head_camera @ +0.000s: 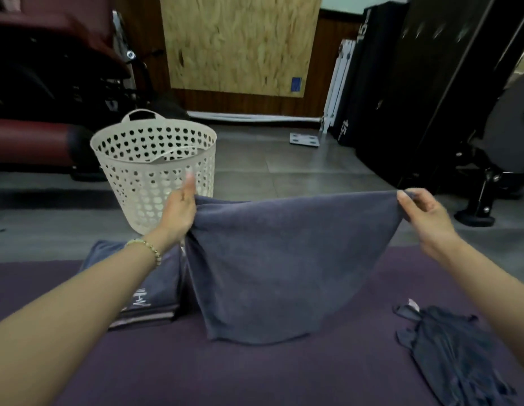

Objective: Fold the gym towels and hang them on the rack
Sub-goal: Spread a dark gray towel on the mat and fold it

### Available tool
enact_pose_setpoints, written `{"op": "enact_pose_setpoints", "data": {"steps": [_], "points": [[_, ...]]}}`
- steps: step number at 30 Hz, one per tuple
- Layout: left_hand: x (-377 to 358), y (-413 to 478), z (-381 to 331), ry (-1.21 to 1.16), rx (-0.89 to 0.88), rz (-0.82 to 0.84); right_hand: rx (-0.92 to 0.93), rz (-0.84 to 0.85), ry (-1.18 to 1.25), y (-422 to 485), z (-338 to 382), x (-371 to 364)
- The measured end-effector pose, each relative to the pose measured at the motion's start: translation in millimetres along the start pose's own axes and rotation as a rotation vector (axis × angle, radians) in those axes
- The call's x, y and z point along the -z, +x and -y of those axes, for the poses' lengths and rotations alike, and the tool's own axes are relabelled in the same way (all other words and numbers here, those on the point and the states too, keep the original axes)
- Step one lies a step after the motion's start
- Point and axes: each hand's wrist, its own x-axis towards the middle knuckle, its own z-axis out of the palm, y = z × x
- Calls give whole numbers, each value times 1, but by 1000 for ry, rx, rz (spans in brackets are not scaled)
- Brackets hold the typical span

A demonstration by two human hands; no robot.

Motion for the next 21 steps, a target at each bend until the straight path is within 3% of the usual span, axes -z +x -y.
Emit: {"op": "enact_pose_setpoints", "data": {"steps": [5,9,11,14,16,21], "points": [[24,12,-32,328,-264,320,152,80,-350,25,21,0],[29,1,-37,432,-205,614,223,128,-467,14,33,-12],[30,-4,-41,248,-142,600,182,206,-459,5,36,-16],[30,-8,-47,-98,112,667,-48,364,-248,-16,45,-18],[24,-13,-52,-230,197,703,-174,443,-96,-28,51,-21],[-7,-20,-56,-447,360,782,-294,574,159,-39,54,-34]]}}
